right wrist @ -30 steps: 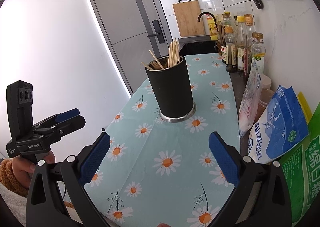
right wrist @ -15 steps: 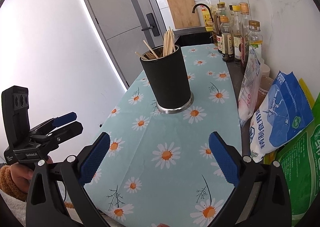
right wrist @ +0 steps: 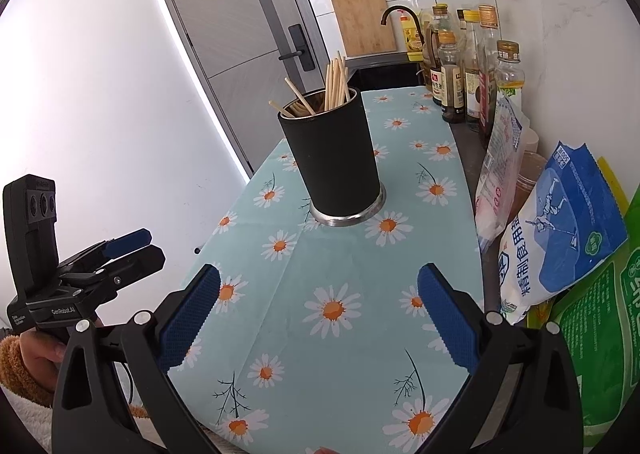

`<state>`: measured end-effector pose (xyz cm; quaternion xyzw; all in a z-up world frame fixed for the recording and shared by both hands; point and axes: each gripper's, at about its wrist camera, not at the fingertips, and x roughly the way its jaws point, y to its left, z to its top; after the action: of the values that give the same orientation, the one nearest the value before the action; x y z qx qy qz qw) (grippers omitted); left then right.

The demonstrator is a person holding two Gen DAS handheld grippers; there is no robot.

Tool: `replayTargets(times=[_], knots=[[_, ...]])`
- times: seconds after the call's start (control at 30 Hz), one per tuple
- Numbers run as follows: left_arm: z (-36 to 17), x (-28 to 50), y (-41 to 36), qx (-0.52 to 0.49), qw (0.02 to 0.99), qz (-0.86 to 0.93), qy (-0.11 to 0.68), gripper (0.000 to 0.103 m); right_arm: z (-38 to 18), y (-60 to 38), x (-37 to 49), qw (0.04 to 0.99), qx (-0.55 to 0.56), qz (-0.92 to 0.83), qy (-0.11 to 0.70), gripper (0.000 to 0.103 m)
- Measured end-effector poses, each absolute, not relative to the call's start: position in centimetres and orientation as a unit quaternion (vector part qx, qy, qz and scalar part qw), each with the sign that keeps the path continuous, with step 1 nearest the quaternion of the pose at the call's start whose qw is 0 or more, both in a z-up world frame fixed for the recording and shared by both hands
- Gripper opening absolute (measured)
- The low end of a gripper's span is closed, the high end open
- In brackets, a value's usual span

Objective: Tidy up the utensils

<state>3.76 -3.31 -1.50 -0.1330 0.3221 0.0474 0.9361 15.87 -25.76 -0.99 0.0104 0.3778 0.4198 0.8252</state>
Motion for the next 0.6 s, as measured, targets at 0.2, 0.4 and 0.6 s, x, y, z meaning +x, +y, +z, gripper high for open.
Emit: replayTargets(times=[0.2, 0.4, 0.6], knots=[[-1.64, 3.79, -3.03, -0.139, 0.934, 0.048, 0.324, 0.096, -1.21, -25.46, 15.87, 0.823, 0.005, 0.419, 0.383, 0.098], [-1.85, 3.75, -2.95, -0.139, 0.933, 0.049, 0.327, 0.096, -1.20, -25.37, 15.82, 0.822, 0.004, 0.419, 0.385, 0.098], [-2.08, 3.65, -2.91, -0.139, 0.932, 0.049, 0.332, 0.096, -1.24, -25.25, 15.81, 0.821, 0.007, 0.421, 0.385, 0.098]])
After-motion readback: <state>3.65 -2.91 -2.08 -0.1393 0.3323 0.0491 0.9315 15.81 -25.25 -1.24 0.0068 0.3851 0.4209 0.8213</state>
